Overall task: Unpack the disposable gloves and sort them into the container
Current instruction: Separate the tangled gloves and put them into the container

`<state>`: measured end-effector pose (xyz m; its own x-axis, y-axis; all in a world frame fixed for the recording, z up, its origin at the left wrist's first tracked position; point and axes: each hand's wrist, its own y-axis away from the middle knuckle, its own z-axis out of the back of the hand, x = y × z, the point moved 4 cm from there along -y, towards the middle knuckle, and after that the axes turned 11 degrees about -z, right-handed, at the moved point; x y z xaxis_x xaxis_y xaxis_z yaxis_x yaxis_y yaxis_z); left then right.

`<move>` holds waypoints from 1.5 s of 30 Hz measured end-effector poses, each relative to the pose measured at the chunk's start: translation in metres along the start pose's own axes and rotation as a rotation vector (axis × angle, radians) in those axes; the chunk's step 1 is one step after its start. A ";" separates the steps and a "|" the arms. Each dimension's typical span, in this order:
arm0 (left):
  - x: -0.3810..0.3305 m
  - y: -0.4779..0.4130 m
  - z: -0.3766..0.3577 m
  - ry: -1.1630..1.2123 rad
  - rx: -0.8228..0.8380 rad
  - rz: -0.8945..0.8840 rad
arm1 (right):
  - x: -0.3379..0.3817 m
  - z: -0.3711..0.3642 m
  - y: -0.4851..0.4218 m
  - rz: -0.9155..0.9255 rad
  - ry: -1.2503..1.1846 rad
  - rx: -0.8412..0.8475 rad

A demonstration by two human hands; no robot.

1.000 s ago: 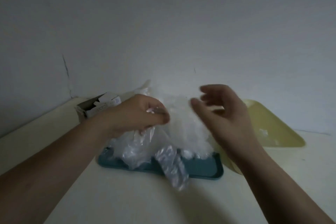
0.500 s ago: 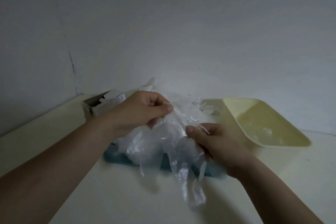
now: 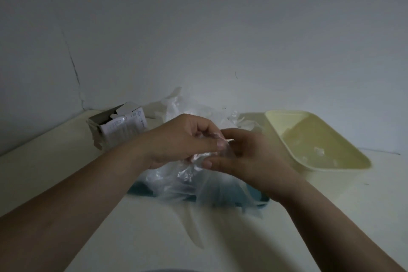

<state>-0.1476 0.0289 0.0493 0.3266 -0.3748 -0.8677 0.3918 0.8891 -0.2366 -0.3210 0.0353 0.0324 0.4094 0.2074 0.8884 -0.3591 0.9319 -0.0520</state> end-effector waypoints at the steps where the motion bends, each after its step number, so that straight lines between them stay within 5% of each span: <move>1: -0.001 -0.001 -0.003 -0.007 0.005 -0.011 | -0.002 -0.003 -0.002 -0.025 -0.113 0.024; 11: 0.027 -0.012 0.032 -0.231 -0.354 -0.011 | -0.047 0.006 -0.022 -0.231 -0.063 -0.001; 15: 0.065 0.002 0.050 -0.836 -0.166 0.147 | -0.050 -0.010 -0.035 -0.242 -0.133 0.031; 19: 0.099 0.021 0.049 -0.961 -0.059 0.237 | -0.053 -0.033 -0.055 -0.246 -0.104 0.032; 24: 0.119 0.029 0.048 -0.871 -0.122 0.176 | -0.061 -0.036 -0.077 -0.285 -0.086 -0.078; 30: 0.121 0.023 0.064 -0.717 -0.204 0.120 | -0.060 -0.036 -0.063 -0.221 -0.047 0.036; 34: 0.082 0.021 0.085 -0.620 -0.564 -0.035 | -0.038 -0.031 -0.046 -0.122 -0.159 0.152; 38: 0.030 0.019 0.095 -0.443 -0.800 -0.126 | -0.008 -0.022 -0.040 0.061 -0.071 0.058; 45: 0.005 0.017 0.063 0.327 -0.449 0.157 | 0.027 0.006 -0.029 0.458 0.408 -0.148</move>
<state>-0.0858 0.0255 0.0688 0.0407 -0.1924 -0.9805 -0.0671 0.9785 -0.1948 -0.3050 0.0119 0.0603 0.5389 0.6646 0.5176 -0.4659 0.7471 -0.4741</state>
